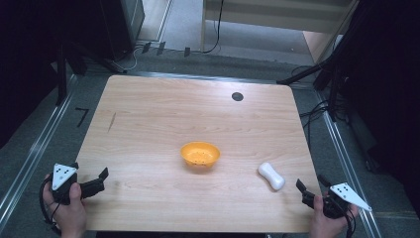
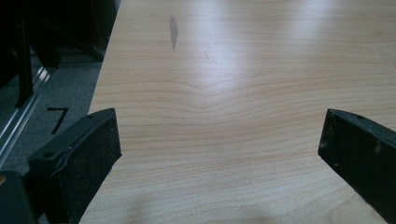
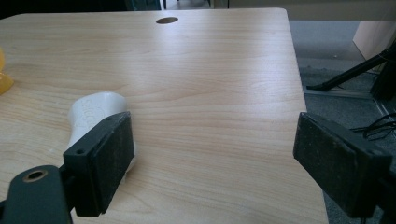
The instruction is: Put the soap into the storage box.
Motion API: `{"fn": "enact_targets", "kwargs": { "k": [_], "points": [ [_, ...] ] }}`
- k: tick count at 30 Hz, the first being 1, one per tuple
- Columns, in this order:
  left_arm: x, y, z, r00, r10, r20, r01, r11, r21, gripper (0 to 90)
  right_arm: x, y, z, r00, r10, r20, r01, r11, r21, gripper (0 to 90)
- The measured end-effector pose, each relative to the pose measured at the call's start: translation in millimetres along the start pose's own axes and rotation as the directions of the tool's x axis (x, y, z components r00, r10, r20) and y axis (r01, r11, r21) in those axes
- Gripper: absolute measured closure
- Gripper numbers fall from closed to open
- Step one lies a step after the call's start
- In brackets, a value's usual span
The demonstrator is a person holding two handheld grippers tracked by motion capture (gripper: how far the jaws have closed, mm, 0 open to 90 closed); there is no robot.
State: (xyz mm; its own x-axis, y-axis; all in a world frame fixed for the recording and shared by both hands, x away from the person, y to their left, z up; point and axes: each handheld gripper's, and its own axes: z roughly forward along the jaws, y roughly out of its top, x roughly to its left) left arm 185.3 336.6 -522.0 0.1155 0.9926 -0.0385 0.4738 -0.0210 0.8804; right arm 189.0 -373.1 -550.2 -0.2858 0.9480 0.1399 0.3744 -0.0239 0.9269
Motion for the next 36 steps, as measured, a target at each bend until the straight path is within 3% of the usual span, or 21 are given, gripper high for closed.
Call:
{"fn": "enact_targets", "kwargs": {
  "k": [9,12,15,17,18,19,23,24,26,29,31,36],
  "points": [
    [0.0,-0.1,-0.2,1.0000,-0.001,-0.002,0.001,1.0000,-0.004,0.0,3.4,1.1,3.4,0.9994,-0.030,0.015,0.030,0.999,0.035,13.6],
    [0.3,0.1,-0.3,1.0000,-0.001,-0.001,0.001,1.0000,0.001,0.0,-0.4,1.9,4.8,0.9992,0.027,-0.028,-0.026,0.999,0.046,13.6],
    [0.6,0.1,-0.4,1.0000,-0.005,-0.001,0.005,1.0000,0.001,0.0,-3.9,2.5,4.1,0.9980,0.053,-0.034,-0.051,0.997,0.060,13.6],
    [0.6,0.2,-0.4,1.0000,-0.004,-0.002,0.004,1.0000,0.001,0.0,-4.1,4.7,5.0,0.9984,0.044,-0.036,-0.042,0.996,0.078,13.6],
    [0.4,0.2,-0.3,1.0000,-0.006,-0.001,0.006,1.0000,0.000,0.0,-2.1,7.3,7.6,0.9995,0.007,-0.032,-0.003,0.992,0.123,13.6],
    [0.4,0.2,-0.3,1.0000,-0.006,-0.001,0.006,1.0000,0.000,0.0,-2.1,7.3,7.6,0.9995,0.007,-0.032,-0.003,0.992,0.123,13.6],
    [0.7,0.2,0.0,1.0000,-0.009,0.000,0.009,1.0000,-0.001,0.0,3.8,13.0,11.2,0.9984,-0.051,-0.023,0.055,0.978,0.202,13.6],
    [0.7,0.2,0.0,1.0000,-0.009,-0.001,0.009,1.0000,-0.001,0.0,5.9,17.0,12.1,0.9966,-0.080,-0.022,0.083,0.968,0.235,13.6],
    [0.7,0.3,0.3,1.0000,-0.010,-0.001,0.010,1.0000,-0.001,0.0,6.5,18.6,12.6,0.9955,-0.092,-0.023,0.095,0.965,0.243,13.6],
    [0.8,0.3,0.4,0.9999,-0.011,-0.002,0.011,0.9999,-0.001,0.0,10.7,26.8,14.6,0.9895,-0.138,-0.043,0.144,0.945,0.293,13.6],
    [0.8,0.3,0.4,0.9999,-0.011,-0.003,0.011,0.9999,0.000,0.0,11.7,28.0,15.7,0.9885,-0.144,-0.047,0.151,0.941,0.304,13.6],
    [0.8,0.3,0.4,0.9999,-0.010,-0.003,0.010,1.0000,0.001,0.0,16.8,33.0,21.7,0.9831,-0.170,-0.069,0.183,0.917,0.354,13.6]
  ]
}}
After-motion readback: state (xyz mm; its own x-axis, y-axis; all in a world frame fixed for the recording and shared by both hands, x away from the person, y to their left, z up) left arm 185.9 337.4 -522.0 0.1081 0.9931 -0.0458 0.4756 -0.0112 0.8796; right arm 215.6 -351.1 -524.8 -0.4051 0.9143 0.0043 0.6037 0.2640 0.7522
